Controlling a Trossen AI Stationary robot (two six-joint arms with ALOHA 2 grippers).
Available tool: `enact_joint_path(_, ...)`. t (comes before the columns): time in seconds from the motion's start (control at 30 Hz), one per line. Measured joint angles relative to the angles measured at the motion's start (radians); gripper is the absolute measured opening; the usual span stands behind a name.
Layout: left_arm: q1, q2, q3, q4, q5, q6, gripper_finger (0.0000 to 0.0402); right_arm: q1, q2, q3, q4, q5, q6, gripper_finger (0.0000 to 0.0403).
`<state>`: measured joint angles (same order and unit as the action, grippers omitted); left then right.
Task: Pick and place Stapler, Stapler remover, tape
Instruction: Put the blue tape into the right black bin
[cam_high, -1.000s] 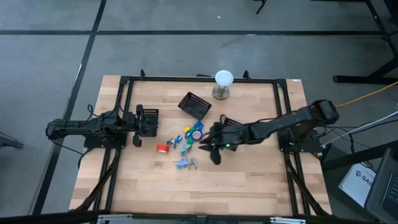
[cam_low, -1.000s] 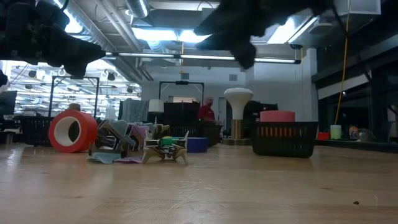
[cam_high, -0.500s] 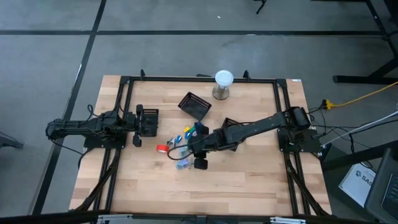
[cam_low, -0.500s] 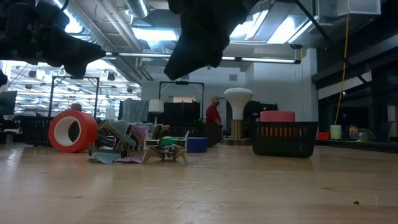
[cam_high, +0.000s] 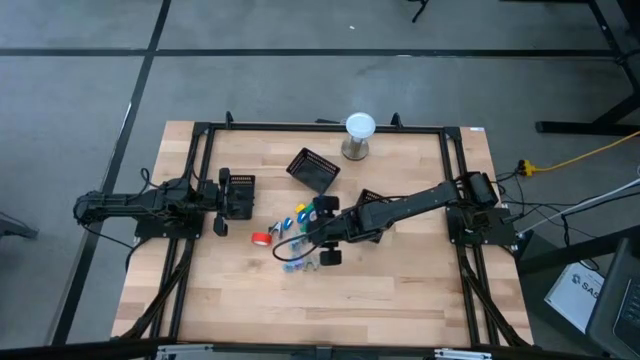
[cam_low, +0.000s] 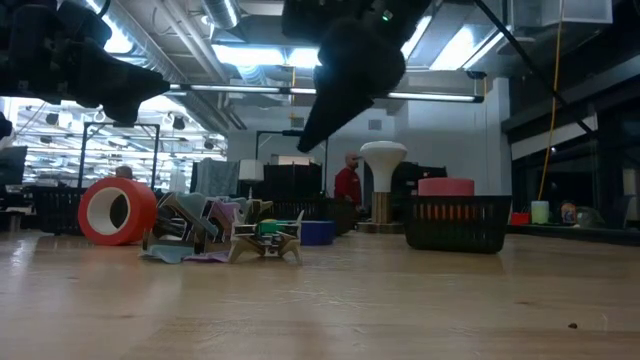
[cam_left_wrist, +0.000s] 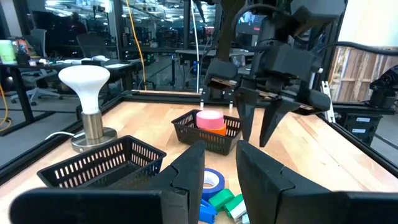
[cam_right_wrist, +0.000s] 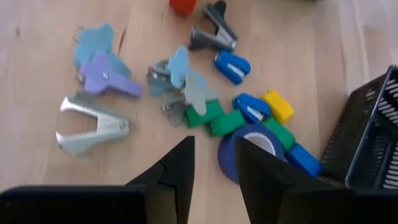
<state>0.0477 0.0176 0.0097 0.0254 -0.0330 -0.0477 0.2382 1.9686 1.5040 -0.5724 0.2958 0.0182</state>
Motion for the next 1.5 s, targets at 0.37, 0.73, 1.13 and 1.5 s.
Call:
enact_joint_path(0.37,0.0,0.0,0.0,0.0,0.0,0.0,0.0088,0.0,0.0,0.0,-0.018,0.0,0.008,0.0116)
enact_joint_path(0.73,0.0,0.0,0.0,0.0,0.0,0.0,0.0088,-0.02,0.0,0.0,-0.037,0.0,0.082,0.0117)
enact_joint_path(1.13,0.0,0.0,0.0,0.0,0.0,0.0,0.0088,-0.057,0.0,-0.047,-0.02,0.054,0.049,0.0117)
enact_joint_path(1.5,0.0,0.0,0.0,0.0,0.0,0.0,0.0088,-0.066,0.001,-0.157,0.164,-0.017,0.026,0.0119)
